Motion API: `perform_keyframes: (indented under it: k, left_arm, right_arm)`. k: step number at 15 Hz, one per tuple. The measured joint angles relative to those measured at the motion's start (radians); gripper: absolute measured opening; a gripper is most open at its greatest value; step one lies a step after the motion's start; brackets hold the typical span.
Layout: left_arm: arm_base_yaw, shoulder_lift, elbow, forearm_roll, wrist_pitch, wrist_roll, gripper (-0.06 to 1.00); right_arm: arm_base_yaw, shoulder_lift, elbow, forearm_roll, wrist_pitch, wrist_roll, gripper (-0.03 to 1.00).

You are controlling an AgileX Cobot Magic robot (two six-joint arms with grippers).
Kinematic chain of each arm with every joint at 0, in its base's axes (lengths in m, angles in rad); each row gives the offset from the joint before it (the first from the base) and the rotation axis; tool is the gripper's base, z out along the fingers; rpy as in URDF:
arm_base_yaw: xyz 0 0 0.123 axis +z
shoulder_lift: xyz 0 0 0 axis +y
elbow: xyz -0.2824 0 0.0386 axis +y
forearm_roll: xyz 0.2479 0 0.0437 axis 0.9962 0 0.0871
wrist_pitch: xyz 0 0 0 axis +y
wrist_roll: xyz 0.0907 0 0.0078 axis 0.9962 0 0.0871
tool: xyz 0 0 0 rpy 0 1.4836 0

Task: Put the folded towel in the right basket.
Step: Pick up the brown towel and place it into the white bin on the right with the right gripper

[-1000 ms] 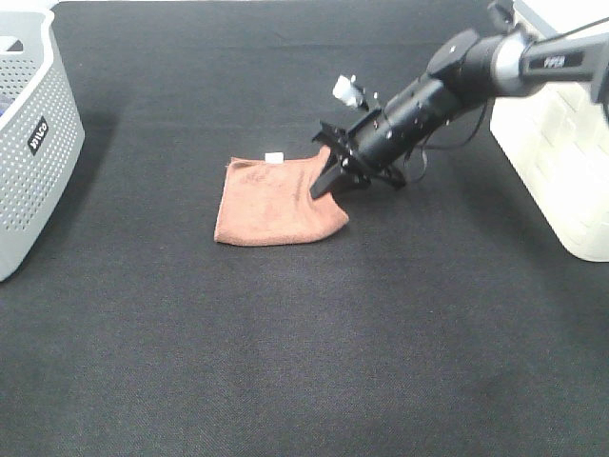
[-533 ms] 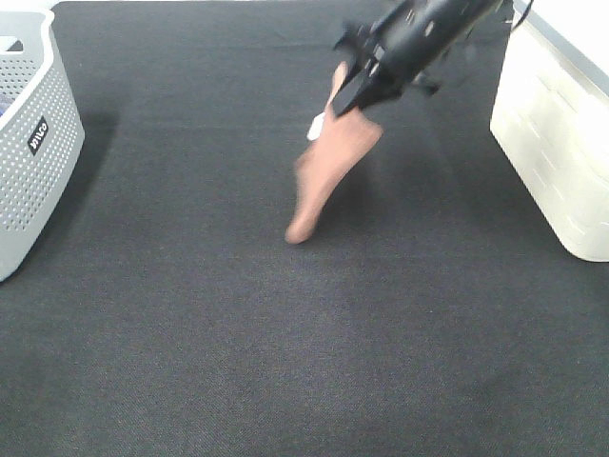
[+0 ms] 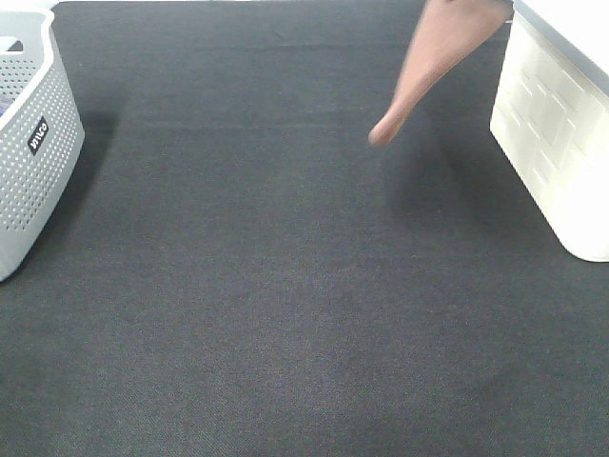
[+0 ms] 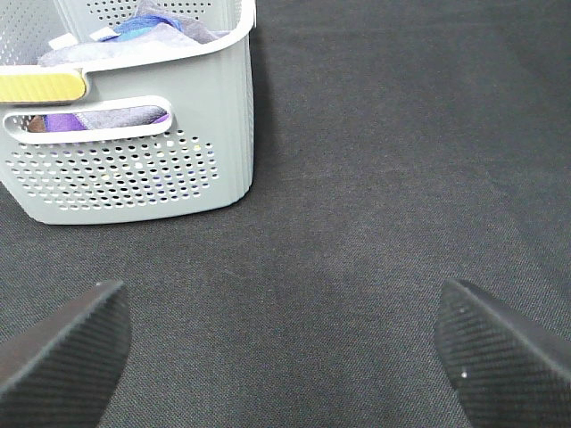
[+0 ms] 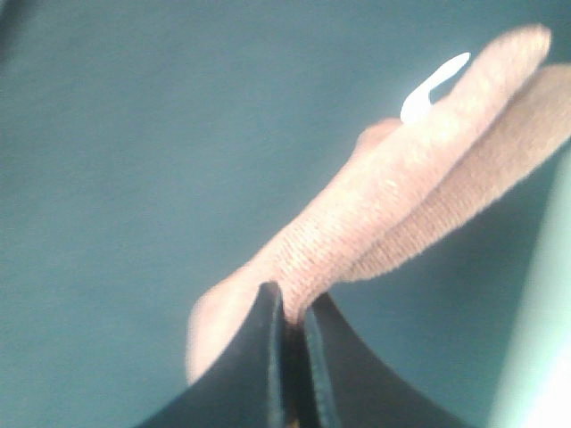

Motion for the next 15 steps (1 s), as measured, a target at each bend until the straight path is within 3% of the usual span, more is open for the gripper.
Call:
perform_keyframes:
  k: [3, 7, 12, 15]
  left_arm:
    - [0.000, 0.000, 0.000, 0.000, 0.000, 0.000, 0.88]
    - [0.000, 0.000, 0.000, 0.000, 0.000, 0.000, 0.88]
    - [0.000, 0.000, 0.000, 0.000, 0.000, 0.000, 0.88]
    - [0.000, 0.000, 0.000, 0.000, 0.000, 0.000, 0.88]
  right_arm:
    - [-0.039, -0.116, 0.000, -0.096, 0.010, 0.017, 0.00]
    - [-0.237, -0.155, 0.000, -0.097, 0.010, 0.026, 0.00]
    - [-0.498, -0.115, 0.000, -0.011, -0.040, 0.028, 0.00]
    - [-0.513, -0.032, 0.000, 0.018, -0.059, 0.031, 0.00]
